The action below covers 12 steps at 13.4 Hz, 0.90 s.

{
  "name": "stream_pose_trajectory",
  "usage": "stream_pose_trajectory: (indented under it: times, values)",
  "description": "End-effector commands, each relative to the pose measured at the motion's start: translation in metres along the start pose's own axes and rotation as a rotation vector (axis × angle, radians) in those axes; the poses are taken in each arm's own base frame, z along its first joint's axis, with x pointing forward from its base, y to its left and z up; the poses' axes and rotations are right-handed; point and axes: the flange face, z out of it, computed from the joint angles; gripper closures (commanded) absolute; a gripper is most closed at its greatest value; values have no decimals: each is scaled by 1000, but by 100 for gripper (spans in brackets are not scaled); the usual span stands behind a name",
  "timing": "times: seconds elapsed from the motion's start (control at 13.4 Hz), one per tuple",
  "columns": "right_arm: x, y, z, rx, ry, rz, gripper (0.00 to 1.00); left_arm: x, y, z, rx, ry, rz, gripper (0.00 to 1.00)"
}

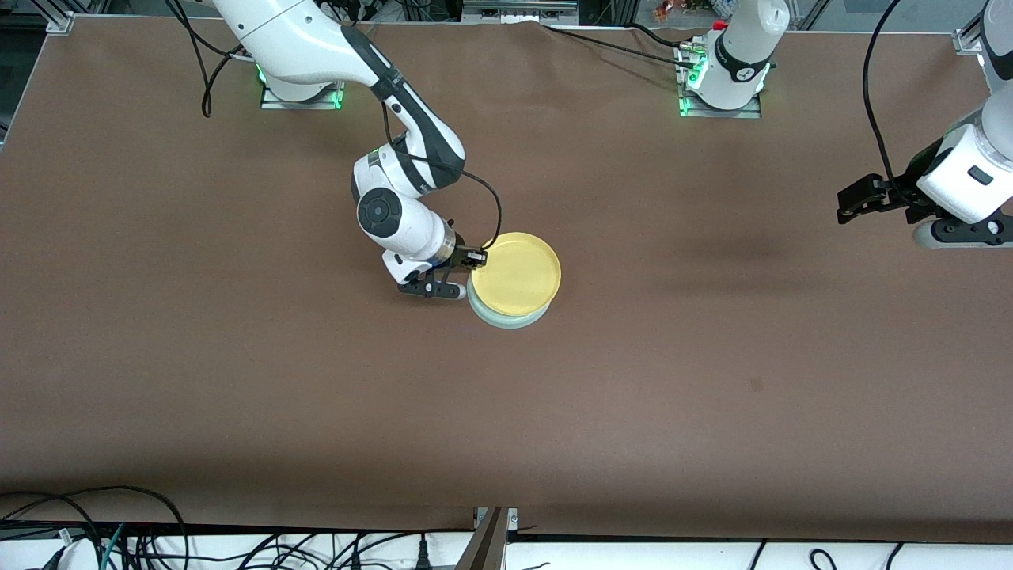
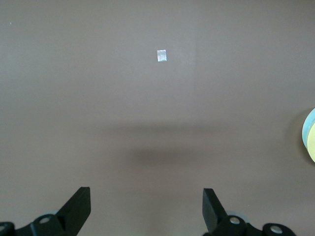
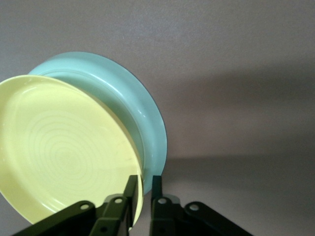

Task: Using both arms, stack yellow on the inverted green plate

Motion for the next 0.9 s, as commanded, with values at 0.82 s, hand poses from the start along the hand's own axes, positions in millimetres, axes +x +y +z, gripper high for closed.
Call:
stream_pose_trajectory:
  times: [0.82]
  values:
    - [118,97,-226,-187,-41,-101,0,-2,-3,-21,-10,26,-8,0]
